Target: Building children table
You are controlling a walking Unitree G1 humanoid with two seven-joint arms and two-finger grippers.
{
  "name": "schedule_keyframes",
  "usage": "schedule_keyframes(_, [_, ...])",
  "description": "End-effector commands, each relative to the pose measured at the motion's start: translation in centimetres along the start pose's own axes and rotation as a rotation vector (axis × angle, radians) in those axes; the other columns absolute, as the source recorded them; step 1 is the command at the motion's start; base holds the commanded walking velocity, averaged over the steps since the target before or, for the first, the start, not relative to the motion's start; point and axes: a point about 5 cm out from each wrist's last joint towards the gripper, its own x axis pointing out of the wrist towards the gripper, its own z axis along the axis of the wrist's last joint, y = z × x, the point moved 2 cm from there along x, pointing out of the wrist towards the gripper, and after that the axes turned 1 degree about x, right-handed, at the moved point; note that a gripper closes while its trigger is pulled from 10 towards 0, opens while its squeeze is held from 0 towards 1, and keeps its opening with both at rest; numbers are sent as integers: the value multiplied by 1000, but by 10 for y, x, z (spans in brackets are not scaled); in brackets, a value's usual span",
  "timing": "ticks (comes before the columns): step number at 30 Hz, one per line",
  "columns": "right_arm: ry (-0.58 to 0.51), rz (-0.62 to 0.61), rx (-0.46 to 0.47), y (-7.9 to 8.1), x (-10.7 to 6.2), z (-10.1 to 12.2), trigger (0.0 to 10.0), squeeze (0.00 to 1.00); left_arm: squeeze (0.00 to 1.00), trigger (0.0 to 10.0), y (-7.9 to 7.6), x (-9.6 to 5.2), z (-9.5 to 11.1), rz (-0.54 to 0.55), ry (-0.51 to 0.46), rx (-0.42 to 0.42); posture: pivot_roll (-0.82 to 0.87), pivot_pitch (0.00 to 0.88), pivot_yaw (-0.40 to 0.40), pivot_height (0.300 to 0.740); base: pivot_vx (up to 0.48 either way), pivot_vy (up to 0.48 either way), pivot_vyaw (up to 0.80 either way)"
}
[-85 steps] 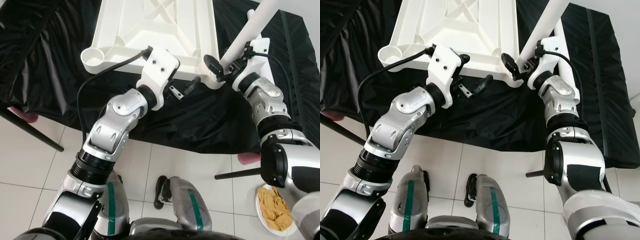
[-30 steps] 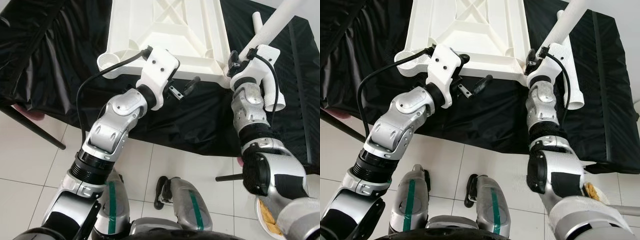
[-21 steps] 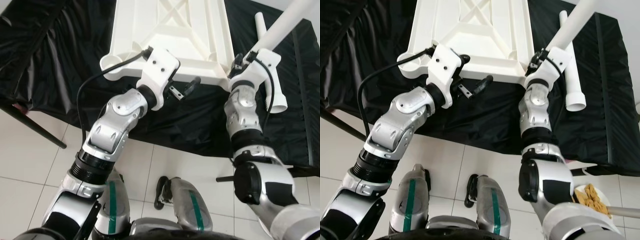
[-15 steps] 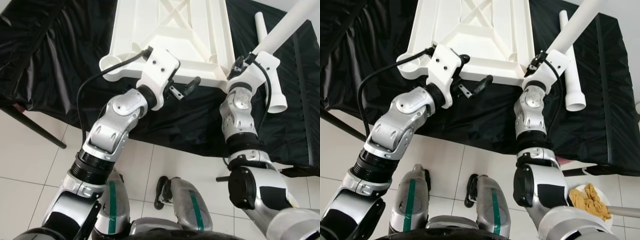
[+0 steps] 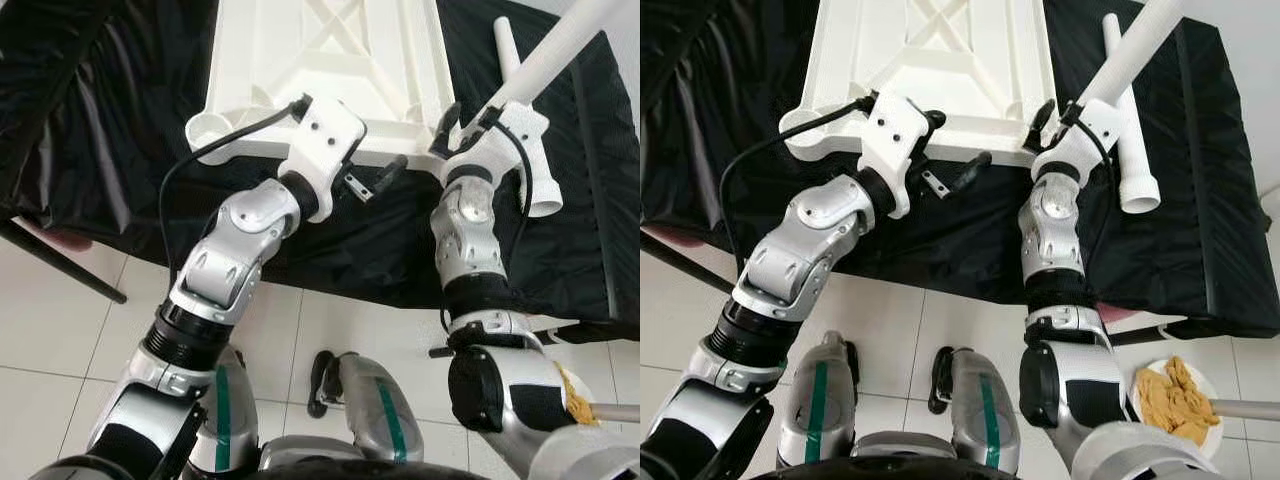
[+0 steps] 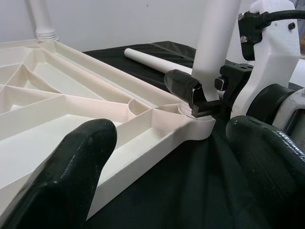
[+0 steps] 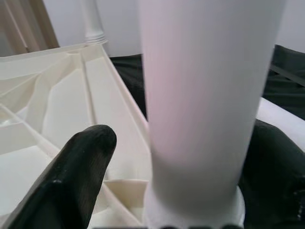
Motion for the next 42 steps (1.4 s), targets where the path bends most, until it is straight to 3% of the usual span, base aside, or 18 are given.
schedule_keyframes(1, [10, 36, 9, 0, -2, 0, 10000, 1000, 0, 10000, -5, 2, -3, -36, 6, 1, 133, 11, -136, 740, 0, 0, 0])
schedule_keyframes(4, [16, 70, 20, 2, -3, 0, 10000, 1000, 0, 10000, -5, 2, -4, -37, 8, 3, 133, 9, -137, 740, 0, 0, 0])
schedule_keyframes(5, [14, 114, 13, 3, -3, 1, 10000, 0, 0, 10000, -5, 3, -4, -38, 9, 5, 130, 6, -137, 740, 0, 0, 0])
schedule_keyframes(9, [19, 218, -3, -1, 1, 3, 10000, 0, 0, 10000, -5, 3, -4, -40, 10, 9, 128, 3, -136, 740, 0, 0, 0])
schedule_keyframes(14, [50, 378, -56, -17, 15, 6, 10000, 0, 0, 10000, -5, 3, -4, -44, 9, 12, 126, 6, -130, 740, 0, 0, 0])
schedule_keyframes(16, [50, 378, -56, -17, 15, 6, 10000, 0, 0, 10000, -5, 3, -4, -44, 9, 12, 126, 6, -130, 740, 0, 0, 0])
schedule_keyframes(19, [109, 525, -102, -26, 18, 3, 10000, 0, 0, 10000, -4, 3, -3, -43, 10, 16, 127, 9, -123, 740, 0, 0, 0])
schedule_keyframes(21, [109, 525, -102, -26, 18, 3, 10000, 0, 0, 10000, -4, 3, -3, -43, 10, 16, 127, 9, -123, 740, 0, 0, 0])
schedule_keyframes(24, [155, 650, -151, -34, 17, -2, 10000, 0, 0, 10000, -2, 2, -2, -42, 10, 18, 127, 15, -115, 740, 0, 0, 0])
schedule_keyframes(37, [176, 724, -146, -41, 25, 1, 10000, 0, 0, 10000, 1, 3, -1, -37, 7, 23, 129, 25, -106, 740, 0, 0, 0])
schedule_keyframes(38, [181, 725, -152, -42, 26, 0, 4314, 0, 0, 10000, 1, 3, 0, -37, 6, 23, 130, 26, -105, 740, 0, 0, 0])
schedule_keyframes(39, [188, 729, -151, -42, 26, -1, 3255, 0, 0, 10000, 2, 2, 0, -36, 6, 24, 133, 27, -105, 740, 0, 0, 0])
schedule_keyframes(40, [188, 729, -151, -42, 26, -1, 3255, 0, 0, 10000, 2, 2, 0, -36, 6, 24, 133, 27, -105, 740, 0, 0, 0])
schedule_keyframes(41, [191, 736, -152, -42, 26, -1, 0, 0, 0, 10000, 2, 2, 0, -35, 6, 25, 133, 27, -105, 740, 0, 0, 0])
schedule_keyframes(42, [191, 736, -152, -42, 26, -1, 0, 0, 0, 10000, 2, 2, 0, -35, 6, 25, 133, 27, -105, 740, 0, 0, 0])
